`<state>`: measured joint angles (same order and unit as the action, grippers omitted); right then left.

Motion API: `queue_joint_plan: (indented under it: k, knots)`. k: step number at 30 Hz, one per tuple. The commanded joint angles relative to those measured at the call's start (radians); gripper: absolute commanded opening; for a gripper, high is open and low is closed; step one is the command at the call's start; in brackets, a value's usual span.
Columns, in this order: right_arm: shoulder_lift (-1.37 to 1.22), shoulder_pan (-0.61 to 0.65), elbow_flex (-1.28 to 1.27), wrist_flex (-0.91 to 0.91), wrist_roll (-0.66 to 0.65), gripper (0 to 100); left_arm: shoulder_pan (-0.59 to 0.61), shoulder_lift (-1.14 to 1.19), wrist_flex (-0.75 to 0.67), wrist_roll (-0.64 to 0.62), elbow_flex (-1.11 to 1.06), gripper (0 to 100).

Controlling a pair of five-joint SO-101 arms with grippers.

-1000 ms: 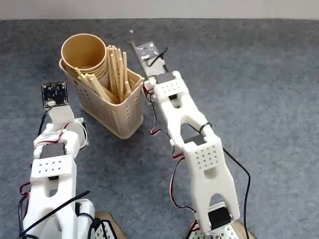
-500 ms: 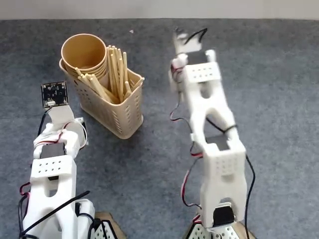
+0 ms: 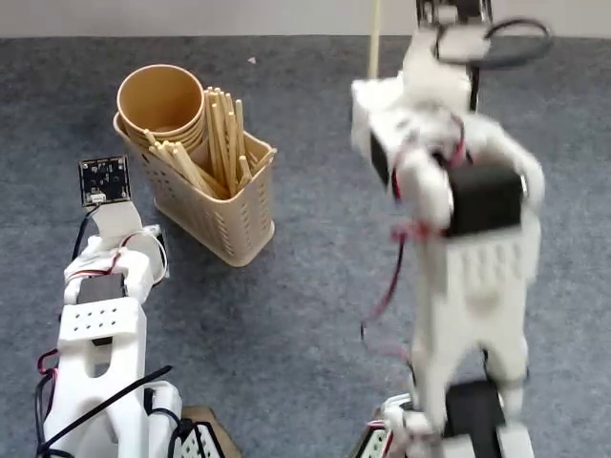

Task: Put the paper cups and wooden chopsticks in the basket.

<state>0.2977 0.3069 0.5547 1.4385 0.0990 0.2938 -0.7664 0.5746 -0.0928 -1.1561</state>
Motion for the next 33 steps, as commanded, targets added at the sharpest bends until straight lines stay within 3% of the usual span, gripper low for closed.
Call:
queue_joint_plan:
  k: [1,4,11,14,24,33]
  knots:
    - [0.317,0.124,-0.248,-0.042,0.012,0.5,0.005,-0.018,-0.017,0.006,0.002,10]
    - [0.493,0.219,-0.513,-0.248,0.011,0.5,-0.004,-0.018,-0.017,0.006,0.002,10]
    - [0.621,0.303,-1.182,-1.242,0.011,0.5,-0.007,-0.016,-0.017,0.006,0.001,10]
    - [0.607,0.326,-1.360,-1.523,0.011,0.5,-0.007,-0.016,-0.017,0.008,0.001,10]
    - [0.232,0.360,-1.198,-1.616,0.018,0.5,-0.007,-0.016,-0.018,0.008,0.001,10]
    - [0.185,0.361,-1.161,-1.610,0.020,2.9,-0.007,-0.016,-0.018,0.008,0.001,10]
